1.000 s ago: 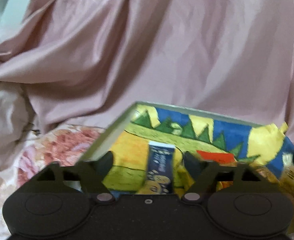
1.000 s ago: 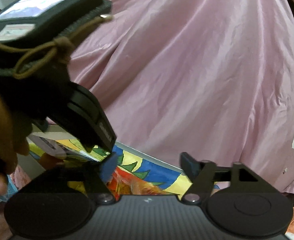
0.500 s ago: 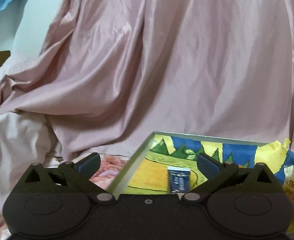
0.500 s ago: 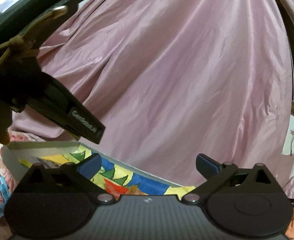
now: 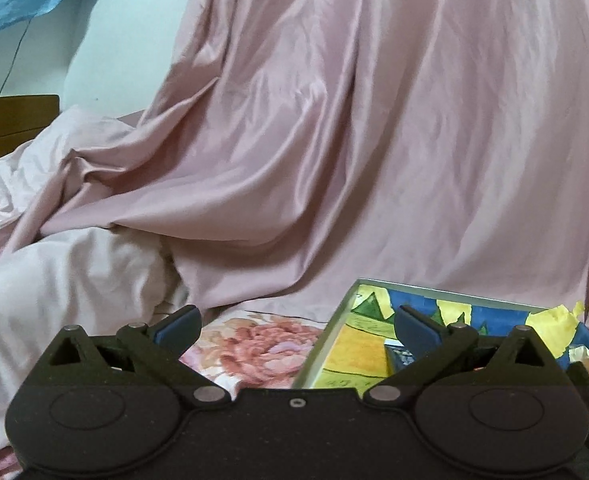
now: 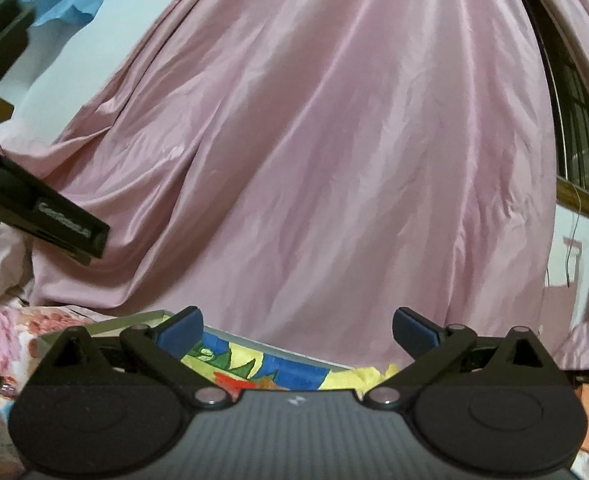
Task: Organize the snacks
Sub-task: 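Withdraw both tools from the tray back over the remaining snacks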
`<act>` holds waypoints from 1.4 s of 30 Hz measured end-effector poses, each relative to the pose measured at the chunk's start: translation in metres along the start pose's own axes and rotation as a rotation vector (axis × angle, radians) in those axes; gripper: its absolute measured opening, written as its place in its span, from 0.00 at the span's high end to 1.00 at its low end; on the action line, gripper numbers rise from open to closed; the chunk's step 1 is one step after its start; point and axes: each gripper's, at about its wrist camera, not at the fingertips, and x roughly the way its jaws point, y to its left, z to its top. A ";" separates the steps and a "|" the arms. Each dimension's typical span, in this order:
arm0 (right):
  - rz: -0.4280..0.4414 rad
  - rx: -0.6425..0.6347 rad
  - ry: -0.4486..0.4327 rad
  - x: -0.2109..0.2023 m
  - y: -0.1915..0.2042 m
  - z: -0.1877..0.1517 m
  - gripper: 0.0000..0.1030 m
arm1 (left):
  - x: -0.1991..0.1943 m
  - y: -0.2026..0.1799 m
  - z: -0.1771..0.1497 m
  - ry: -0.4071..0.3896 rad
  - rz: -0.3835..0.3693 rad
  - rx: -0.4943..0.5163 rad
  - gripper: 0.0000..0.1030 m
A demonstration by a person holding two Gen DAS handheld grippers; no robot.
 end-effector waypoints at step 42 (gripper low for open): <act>0.269 -0.031 0.357 -0.118 0.060 -0.016 0.00 | -0.083 0.163 -0.089 0.184 -0.024 -0.062 0.01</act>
